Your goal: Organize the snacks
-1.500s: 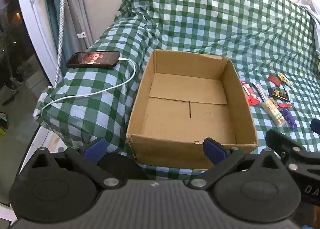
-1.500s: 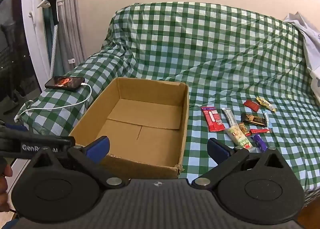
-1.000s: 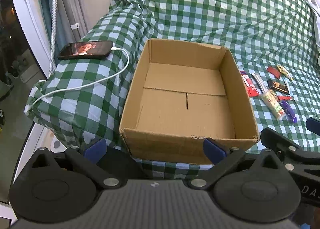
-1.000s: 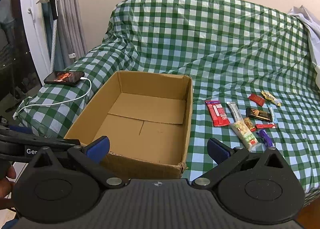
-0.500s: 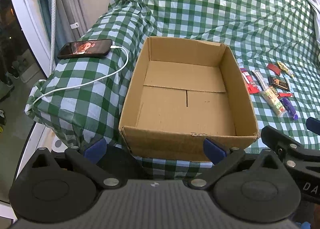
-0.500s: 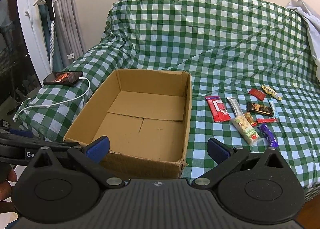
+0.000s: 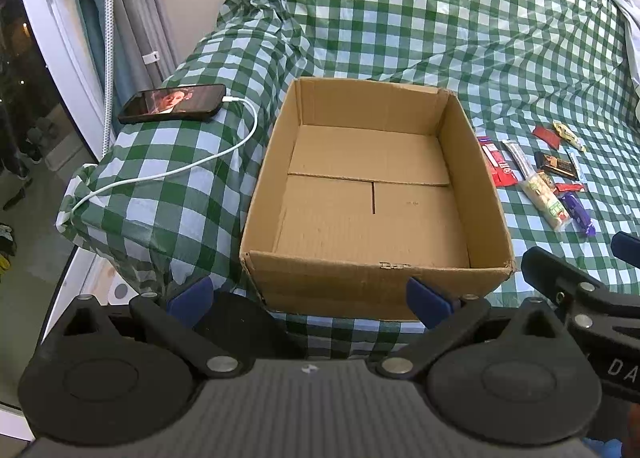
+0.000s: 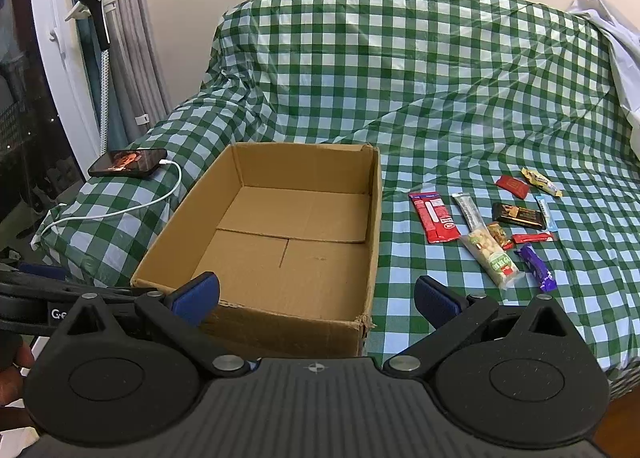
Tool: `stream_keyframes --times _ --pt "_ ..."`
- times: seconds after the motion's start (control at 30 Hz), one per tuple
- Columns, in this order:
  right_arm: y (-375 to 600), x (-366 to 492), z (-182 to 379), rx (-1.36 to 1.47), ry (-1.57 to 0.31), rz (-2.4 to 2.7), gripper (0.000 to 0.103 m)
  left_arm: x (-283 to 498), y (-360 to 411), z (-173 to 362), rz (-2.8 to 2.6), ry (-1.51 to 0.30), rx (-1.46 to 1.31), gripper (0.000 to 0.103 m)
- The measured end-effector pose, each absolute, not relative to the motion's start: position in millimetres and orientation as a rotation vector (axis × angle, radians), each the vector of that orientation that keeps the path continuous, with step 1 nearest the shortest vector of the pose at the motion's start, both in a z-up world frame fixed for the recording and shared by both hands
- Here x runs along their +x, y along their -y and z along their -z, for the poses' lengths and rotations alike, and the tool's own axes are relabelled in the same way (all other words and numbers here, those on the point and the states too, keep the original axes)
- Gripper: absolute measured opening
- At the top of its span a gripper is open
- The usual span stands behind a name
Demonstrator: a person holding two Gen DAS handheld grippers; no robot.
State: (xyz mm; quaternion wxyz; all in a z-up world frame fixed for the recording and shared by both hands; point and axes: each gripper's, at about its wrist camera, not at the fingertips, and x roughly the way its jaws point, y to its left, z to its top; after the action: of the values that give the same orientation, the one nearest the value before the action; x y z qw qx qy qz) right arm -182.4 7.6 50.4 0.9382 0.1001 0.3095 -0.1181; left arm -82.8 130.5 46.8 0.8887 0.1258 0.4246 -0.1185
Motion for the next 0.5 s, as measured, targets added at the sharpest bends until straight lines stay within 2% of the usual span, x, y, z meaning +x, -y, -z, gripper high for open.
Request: stream_keyframes --times 0.5 --pt "-1.1 -188.2 -45.2 0.241 -0.628 0.237 0.103 -87.4 -123.8 -46.5 0.243 -0.884 0.306 0.103"
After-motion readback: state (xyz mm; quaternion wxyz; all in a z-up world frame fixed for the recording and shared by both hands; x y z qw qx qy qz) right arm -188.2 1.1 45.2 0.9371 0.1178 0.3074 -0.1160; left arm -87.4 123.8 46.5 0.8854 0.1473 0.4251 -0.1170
